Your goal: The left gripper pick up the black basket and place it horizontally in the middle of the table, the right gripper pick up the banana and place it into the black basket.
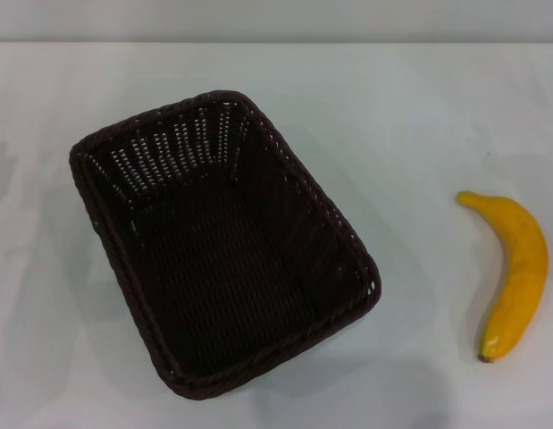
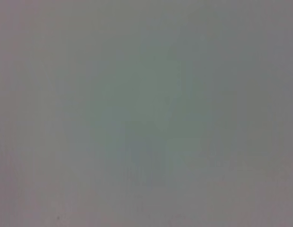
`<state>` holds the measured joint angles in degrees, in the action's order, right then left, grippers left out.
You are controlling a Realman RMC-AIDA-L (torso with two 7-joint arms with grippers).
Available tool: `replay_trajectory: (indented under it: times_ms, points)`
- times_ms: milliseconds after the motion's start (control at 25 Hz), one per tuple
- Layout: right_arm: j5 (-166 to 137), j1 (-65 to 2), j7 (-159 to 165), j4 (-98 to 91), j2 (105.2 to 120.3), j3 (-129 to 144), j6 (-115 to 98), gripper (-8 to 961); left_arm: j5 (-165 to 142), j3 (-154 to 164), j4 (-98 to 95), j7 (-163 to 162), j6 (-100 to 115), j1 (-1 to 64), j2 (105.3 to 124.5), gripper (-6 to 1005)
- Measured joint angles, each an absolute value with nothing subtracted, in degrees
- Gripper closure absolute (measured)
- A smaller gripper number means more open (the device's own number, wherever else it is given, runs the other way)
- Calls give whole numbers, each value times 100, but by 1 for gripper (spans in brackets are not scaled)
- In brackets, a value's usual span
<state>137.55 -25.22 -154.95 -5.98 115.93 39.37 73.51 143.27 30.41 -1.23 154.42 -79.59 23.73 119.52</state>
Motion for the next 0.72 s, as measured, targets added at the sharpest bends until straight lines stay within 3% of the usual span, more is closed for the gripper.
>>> replay_trajectory:
  times_ms: [720]
  points:
    - [13761, -2522, -15486, -527, 11593, 3937, 7365, 129, 14628, 3041, 8, 15068, -7954, 2397, 11961, 108]
